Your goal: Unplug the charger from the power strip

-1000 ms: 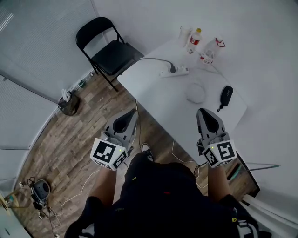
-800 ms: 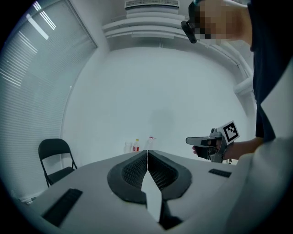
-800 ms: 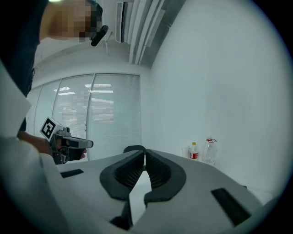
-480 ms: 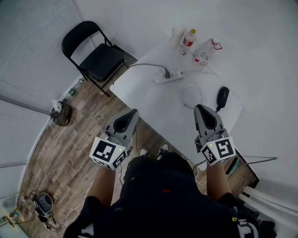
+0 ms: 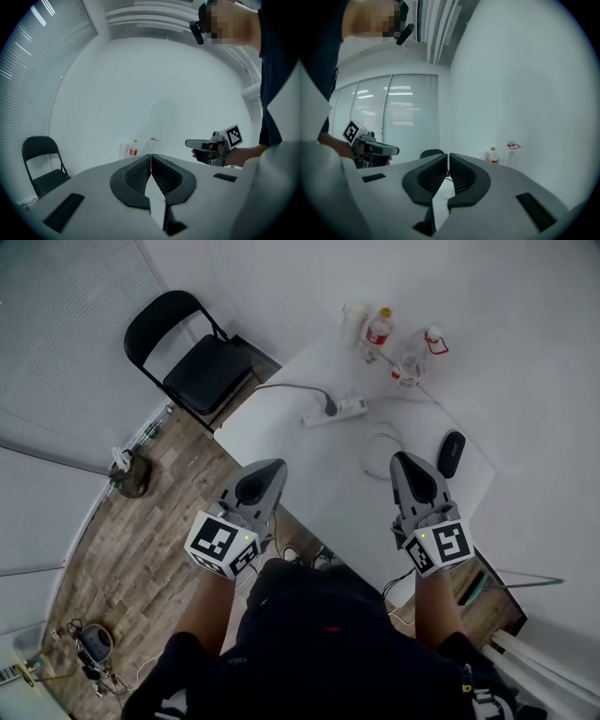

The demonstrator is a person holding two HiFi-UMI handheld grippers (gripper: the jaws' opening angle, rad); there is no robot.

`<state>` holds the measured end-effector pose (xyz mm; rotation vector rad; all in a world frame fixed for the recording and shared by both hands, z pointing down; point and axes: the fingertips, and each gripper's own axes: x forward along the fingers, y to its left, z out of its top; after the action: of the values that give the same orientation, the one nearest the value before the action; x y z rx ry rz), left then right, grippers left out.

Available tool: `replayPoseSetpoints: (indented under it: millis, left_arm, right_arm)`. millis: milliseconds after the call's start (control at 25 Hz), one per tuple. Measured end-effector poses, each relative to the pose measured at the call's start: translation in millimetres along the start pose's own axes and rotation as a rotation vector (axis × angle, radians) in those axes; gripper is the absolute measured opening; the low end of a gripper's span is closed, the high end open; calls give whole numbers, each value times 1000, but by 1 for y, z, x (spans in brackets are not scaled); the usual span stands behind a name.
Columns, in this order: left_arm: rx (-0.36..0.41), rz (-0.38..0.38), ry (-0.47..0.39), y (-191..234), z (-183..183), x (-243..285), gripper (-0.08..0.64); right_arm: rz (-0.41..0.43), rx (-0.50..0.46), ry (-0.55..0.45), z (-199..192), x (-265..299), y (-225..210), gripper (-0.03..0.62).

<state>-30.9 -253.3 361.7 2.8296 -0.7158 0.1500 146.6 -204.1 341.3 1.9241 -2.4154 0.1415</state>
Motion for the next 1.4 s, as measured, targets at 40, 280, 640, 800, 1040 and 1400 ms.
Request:
replayPoseSetpoints:
  millis: [40, 280, 640, 800, 1040, 1400]
  left_arm:
    - [3, 6, 5, 0, 0, 11, 23]
    - [22, 29, 47, 15, -10, 61, 23]
    - [25, -36, 136, 79, -67, 140, 23]
    - [7, -63, 200, 106, -103, 184, 23]
    - [-16, -103, 265, 123, -150, 226, 23]
    - [-49, -100, 350, 142, -200, 248, 23]
  right_arm:
    - [7, 2, -3, -1, 4, -8, 28]
    - [0, 50, 30, -30, 43, -46, 28]
    - [-34, 22, 182, -102, 123, -75, 57]
    - [-34, 68, 247, -146, 162, -82, 202]
    - [-90, 30, 359, -207, 208, -92, 238]
    - [-125, 28, 457, -261, 234, -100, 238]
